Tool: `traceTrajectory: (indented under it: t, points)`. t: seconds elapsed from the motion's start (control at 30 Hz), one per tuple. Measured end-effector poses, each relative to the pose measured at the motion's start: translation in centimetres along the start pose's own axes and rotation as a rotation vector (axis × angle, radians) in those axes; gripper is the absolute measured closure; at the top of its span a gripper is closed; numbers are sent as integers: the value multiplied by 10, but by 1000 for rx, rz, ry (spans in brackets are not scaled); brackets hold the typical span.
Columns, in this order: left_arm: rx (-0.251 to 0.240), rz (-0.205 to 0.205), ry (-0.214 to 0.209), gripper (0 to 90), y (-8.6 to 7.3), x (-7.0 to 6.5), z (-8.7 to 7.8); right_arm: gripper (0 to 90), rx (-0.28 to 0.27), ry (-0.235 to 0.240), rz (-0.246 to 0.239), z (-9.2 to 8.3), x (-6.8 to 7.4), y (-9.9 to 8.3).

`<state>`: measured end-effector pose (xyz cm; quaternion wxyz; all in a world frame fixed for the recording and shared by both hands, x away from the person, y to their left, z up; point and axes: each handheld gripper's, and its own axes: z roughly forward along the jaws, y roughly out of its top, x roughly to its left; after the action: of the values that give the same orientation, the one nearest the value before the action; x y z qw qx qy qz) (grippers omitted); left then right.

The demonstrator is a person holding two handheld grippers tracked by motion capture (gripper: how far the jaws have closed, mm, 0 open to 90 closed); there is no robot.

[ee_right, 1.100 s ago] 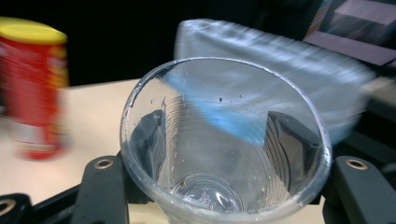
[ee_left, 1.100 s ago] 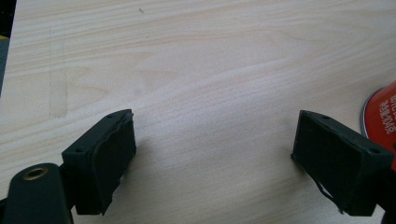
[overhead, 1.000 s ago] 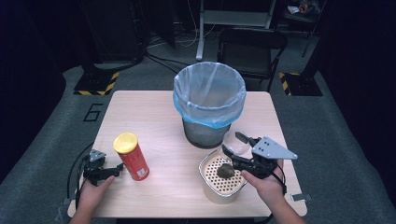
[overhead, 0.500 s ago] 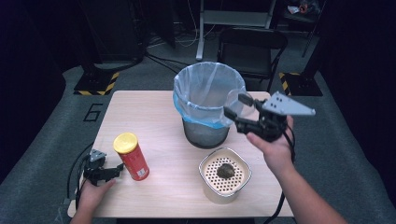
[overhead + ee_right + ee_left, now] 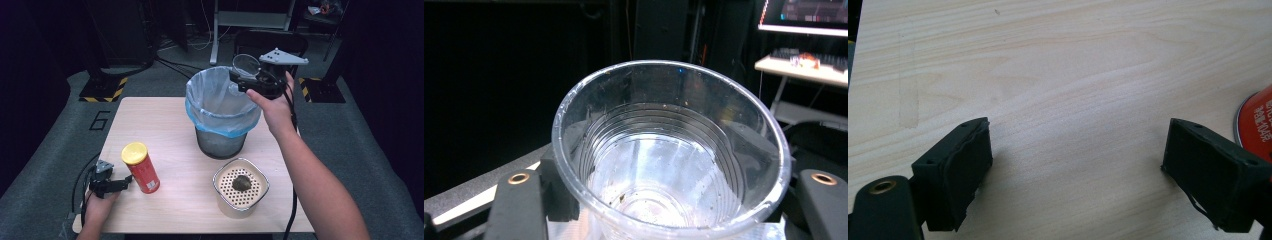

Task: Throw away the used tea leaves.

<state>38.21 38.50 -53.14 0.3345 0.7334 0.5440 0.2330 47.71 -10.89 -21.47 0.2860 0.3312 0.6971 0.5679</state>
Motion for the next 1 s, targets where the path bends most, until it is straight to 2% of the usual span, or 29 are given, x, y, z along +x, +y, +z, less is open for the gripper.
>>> traceTrajectory:
  t: [0.03, 0.13, 0.17, 0.27, 0.43, 0.47, 0.5, 0.57, 0.6, 0.7, 0.73, 0.8, 0.9, 1.0]
  points:
    - [1, 4, 1, 116, 0, 0, 0, 314, 23, -8, 21, 13, -3, -2]
    - [-5, 8, 4, 116, 0, 1, 0, 314, 60, -32, 22, 29, -5, -6]
    - [-5, 8, 4, 117, 0, 1, 0, 314, 60, -32, 22, 29, -5, -6]
    - [1, 9, 2, 117, 0, 1, 0, 314, 96, -54, 14, 43, -5, -11]
    - [1, 8, 3, 116, 0, 1, 0, 300, 109, -47, 22, 50, -4, -15]
    - [2, 9, 3, 116, 0, 1, 0, 248, 129, -27, 28, 54, -2, -17]
    - [0, 9, 3, 116, 0, 1, 0, 248, 129, -27, 28, 54, -2, -17]
    - [0, 8, 3, 116, 0, 1, 0, 142, 163, -5, 45, 59, -1, -21]
    - [0, 9, 3, 116, 0, 1, 0, 123, 196, -13, 26, 61, 1, -26]
    - [-5, -1, -5, 116, 0, 0, 0, 100, 214, -23, 23, 61, 2, -30]
    - [-5, -3, -9, 114, 0, 0, 1, 110, 201, -6, 28, 56, 1, -31]
    - [4, 5, -8, 112, 0, 1, 0, 123, 191, -1, 25, 53, -1, -31]
    - [-6, 11, -6, 111, 0, 1, 0, 147, 155, 7, 36, 36, -6, -31]
    - [4, 21, -12, 113, 0, 2, -1, 191, 138, 21, 20, 19, -8, -36]
